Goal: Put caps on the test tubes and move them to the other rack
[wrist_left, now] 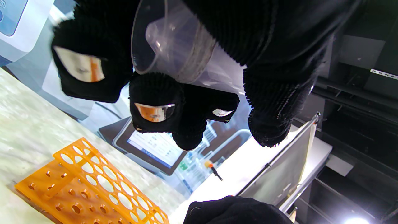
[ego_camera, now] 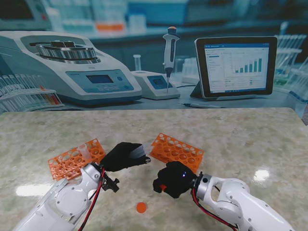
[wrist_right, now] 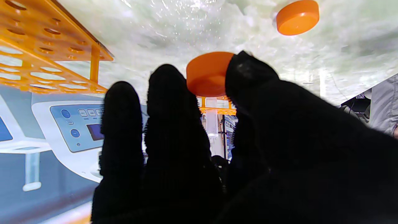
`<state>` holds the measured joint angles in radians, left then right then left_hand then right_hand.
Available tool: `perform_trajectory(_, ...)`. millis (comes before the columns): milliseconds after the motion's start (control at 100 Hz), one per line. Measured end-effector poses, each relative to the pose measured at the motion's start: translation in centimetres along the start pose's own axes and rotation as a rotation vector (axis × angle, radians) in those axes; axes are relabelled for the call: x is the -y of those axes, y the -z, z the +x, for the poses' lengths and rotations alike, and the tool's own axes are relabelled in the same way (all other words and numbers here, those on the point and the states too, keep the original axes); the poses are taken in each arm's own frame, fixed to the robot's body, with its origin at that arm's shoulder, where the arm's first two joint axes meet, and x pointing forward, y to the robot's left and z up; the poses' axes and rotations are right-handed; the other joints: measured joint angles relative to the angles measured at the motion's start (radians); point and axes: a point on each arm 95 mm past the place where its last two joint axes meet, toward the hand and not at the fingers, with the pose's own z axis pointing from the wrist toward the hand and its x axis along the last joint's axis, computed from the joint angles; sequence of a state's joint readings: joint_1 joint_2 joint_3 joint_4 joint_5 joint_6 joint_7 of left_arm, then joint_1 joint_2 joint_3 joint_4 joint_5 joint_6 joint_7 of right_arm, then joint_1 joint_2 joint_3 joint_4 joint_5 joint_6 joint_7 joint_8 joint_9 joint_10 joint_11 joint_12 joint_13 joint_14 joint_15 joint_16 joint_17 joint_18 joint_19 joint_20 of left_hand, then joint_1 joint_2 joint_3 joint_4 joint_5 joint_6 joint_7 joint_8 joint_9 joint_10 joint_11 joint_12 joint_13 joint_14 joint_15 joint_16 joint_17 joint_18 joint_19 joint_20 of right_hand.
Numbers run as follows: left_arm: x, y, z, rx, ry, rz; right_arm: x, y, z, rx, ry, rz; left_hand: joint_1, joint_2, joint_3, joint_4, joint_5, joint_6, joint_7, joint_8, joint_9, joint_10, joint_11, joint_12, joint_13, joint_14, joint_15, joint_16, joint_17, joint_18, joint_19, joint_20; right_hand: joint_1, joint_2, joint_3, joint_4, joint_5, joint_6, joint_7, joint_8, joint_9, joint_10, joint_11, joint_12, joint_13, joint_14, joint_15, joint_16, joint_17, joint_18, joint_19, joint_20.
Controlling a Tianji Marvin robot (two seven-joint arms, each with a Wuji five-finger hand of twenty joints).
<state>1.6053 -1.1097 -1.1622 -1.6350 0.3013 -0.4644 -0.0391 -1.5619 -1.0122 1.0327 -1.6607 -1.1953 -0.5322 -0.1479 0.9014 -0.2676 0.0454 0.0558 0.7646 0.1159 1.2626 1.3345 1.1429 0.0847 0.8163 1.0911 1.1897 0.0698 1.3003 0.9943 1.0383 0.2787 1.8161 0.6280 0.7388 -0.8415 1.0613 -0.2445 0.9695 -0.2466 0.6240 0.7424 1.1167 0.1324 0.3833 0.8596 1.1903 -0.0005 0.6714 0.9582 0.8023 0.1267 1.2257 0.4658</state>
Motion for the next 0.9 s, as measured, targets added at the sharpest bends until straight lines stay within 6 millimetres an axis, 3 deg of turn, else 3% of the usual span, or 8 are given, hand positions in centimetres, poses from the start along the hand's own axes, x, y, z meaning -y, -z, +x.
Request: perform_trajectory(900, 0.0, -0.1, 0.0, -0.002, 0.001, -0.001, -3.3, 1.2, -0.2, 0.046, 0.024, -0.134, 0.000, 0.000, 0.000, 0.000, -0.001, 0.000, 0.000, 0.000, 0.000, 0.000, 0.000, 0.000, 0.000, 0.000, 0.000, 0.000, 0.000, 0.000, 0.000, 0.000, 0.000, 0.000, 0.004, 0.000, 0.009, -0.002, 0.011, 0.001, 0.011, 0.010, 0.000, -0.001, 0.021, -0.001, 0.024, 0.000, 0.000, 0.001, 0.008, -0.001)
